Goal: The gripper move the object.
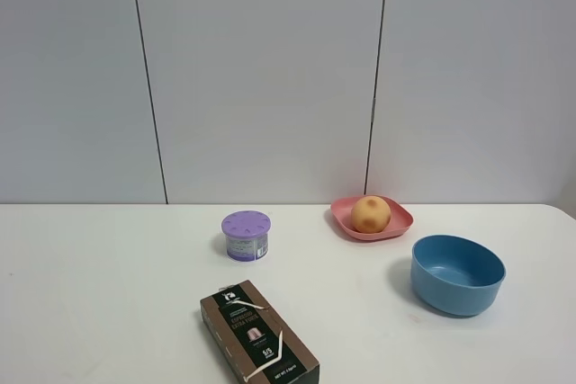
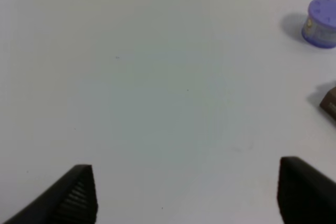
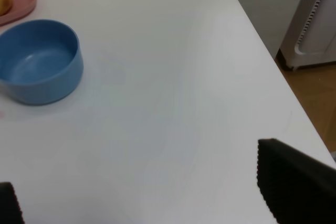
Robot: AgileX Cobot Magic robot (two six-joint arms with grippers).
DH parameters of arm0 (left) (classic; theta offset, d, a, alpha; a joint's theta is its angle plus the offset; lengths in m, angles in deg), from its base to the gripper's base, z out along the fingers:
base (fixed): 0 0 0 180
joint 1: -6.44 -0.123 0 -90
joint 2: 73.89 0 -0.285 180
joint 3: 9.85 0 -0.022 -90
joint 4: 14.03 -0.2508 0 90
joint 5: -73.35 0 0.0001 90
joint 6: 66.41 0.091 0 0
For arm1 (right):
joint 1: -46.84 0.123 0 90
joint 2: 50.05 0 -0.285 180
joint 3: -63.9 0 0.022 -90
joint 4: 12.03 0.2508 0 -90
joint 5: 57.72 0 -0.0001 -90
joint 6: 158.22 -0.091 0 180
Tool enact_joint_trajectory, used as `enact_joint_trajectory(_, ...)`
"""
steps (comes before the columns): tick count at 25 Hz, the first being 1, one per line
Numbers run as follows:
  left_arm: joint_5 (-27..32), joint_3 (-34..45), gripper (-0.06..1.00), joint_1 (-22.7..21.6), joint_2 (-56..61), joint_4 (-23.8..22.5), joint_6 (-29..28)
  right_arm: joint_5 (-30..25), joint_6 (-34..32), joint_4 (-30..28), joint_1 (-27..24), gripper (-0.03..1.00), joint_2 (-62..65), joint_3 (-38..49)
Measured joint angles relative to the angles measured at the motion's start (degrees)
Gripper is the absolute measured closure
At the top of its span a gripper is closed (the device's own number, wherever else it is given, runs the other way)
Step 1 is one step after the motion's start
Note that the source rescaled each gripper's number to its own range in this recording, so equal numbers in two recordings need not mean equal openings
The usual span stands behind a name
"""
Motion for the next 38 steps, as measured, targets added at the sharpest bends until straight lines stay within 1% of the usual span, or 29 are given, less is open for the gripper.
enact_joint_trajectory(3, 0.00, 0.00, -0.06, 0.00, 0.00, 0.00, 0.00, 0.00, -1.14, -0.95, -0.36, 0.06, 0.00, 0.00)
enact_joint_trajectory(5, 0.00, 0.00, -0.06, 0.00, 0.00, 0.00, 0.00, 0.00, -1.77, -1.37, -2.10, 0.06, 0.00, 0.00)
enact_joint_trajectory(9, 0.00, 0.00, -0.06, 0.00, 0.00, 0.00, 0.00, 0.00, -1.79, -1.72, -2.97, 0.06, 0.00, 0.00)
enact_joint_trajectory(38, 0.00, 0.00, -0.06, 0.00, 0.00, 0.00, 0.00, 0.00, -2.15, -1.77, -2.97, 0.06, 0.00, 0.00)
